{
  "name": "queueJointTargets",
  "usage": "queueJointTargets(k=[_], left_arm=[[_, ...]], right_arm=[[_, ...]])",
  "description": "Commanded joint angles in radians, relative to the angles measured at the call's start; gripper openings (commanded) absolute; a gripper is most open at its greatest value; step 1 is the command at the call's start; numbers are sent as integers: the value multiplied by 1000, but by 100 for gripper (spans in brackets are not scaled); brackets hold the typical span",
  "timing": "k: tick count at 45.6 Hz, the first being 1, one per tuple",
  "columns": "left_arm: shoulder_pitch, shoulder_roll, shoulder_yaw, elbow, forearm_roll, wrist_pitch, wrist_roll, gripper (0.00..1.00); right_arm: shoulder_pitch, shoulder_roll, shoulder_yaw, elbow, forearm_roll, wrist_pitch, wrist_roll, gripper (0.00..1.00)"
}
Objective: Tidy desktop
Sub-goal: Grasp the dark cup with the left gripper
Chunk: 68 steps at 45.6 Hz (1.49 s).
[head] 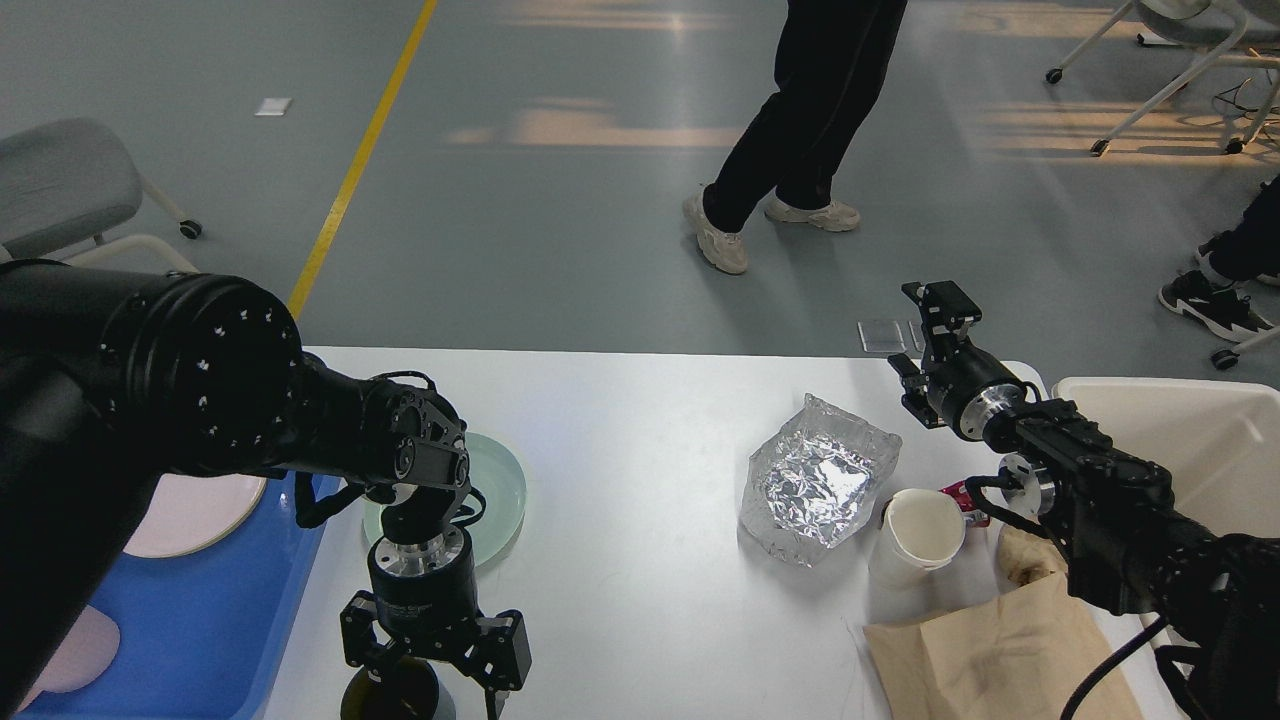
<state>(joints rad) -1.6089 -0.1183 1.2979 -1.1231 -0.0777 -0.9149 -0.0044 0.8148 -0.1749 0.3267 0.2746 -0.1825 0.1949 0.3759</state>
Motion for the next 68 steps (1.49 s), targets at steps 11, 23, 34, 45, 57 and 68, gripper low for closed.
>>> queueJointTargets(k=[11, 23, 34, 45, 57, 68], left_arm=[[58, -4, 11, 5, 4, 136, 4, 96], [66, -4, 11, 5, 3, 180, 3, 91], [64, -4, 11, 3, 1, 166, 1, 75], [61, -4, 12, 0, -7, 125, 1, 44], [57, -3, 40, -1, -11, 102, 0, 19], [57, -3, 51, -3, -11, 94, 0, 1]], right_arm=[[0, 0, 0, 0, 0, 0, 0, 100], [0, 0, 0, 0, 0, 0, 0, 100], [0, 0, 0, 0, 0, 0, 0, 100], [0, 0, 0, 0, 0, 0, 0, 100], [0, 0, 0, 0, 0, 0, 0, 100], [0, 1, 0, 0, 0, 0, 1, 100]])
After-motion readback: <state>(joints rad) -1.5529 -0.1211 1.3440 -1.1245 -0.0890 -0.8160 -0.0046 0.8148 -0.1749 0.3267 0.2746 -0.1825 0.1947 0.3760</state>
